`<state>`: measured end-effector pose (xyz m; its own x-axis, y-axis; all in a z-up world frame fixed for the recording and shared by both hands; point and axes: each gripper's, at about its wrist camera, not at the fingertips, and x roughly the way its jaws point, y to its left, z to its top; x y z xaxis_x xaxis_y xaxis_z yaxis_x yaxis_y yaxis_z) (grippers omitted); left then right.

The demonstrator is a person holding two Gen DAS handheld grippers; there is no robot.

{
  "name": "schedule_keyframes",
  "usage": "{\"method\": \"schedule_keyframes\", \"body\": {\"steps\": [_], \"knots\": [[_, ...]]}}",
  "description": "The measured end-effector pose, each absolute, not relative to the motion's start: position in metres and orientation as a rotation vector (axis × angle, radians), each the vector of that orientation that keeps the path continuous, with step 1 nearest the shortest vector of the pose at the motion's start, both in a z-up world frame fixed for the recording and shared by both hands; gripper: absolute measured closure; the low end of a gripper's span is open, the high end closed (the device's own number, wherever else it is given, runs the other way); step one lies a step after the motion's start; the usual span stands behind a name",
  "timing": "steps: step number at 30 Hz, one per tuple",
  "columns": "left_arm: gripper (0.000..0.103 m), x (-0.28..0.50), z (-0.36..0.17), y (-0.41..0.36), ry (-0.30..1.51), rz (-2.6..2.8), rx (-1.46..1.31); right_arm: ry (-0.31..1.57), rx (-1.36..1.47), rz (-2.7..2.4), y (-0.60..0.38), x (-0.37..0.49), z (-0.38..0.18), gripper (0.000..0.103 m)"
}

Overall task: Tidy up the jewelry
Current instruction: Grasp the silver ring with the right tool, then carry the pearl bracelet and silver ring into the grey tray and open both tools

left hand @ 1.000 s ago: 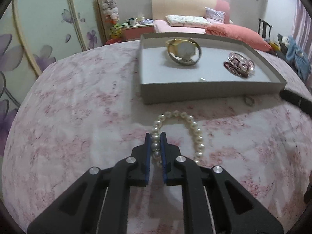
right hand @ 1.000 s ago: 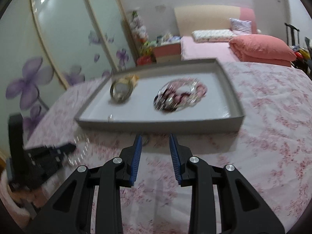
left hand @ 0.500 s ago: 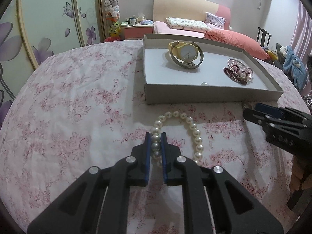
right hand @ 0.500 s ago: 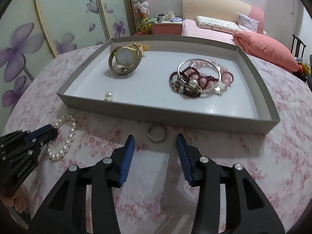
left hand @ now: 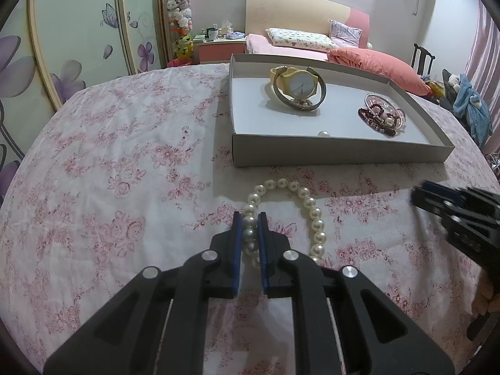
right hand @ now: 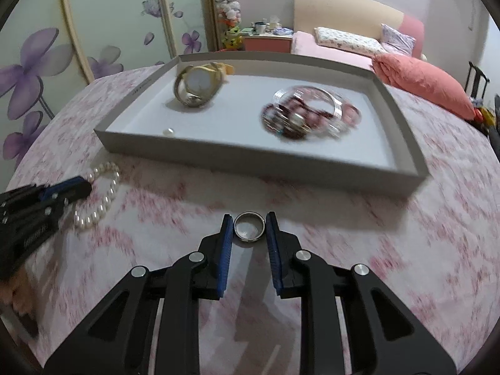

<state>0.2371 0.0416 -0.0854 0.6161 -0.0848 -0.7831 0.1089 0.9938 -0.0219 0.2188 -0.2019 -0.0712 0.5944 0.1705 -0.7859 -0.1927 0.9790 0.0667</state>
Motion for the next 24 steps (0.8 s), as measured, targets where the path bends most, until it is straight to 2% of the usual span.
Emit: {"method": "schedule_keyframes", "body": {"steps": [5,13,24], "knots": [[0.091,0.238,-0.086,0.032,0.898,-0.089,0.083,0.900,0.045,0.198,-0.227,0.203,-0.069,0.081],[0.093,0.236,-0.086,0.018,0.884,-0.050,0.183,0.786,0.129,0.223,-0.238,0.186,-0.044,0.081],[0.093,0.209,-0.061,0.027,0.781,-0.101,0.050,0.553,0.116,0.219,-0.238,0.161,-0.006,0.081]]}}
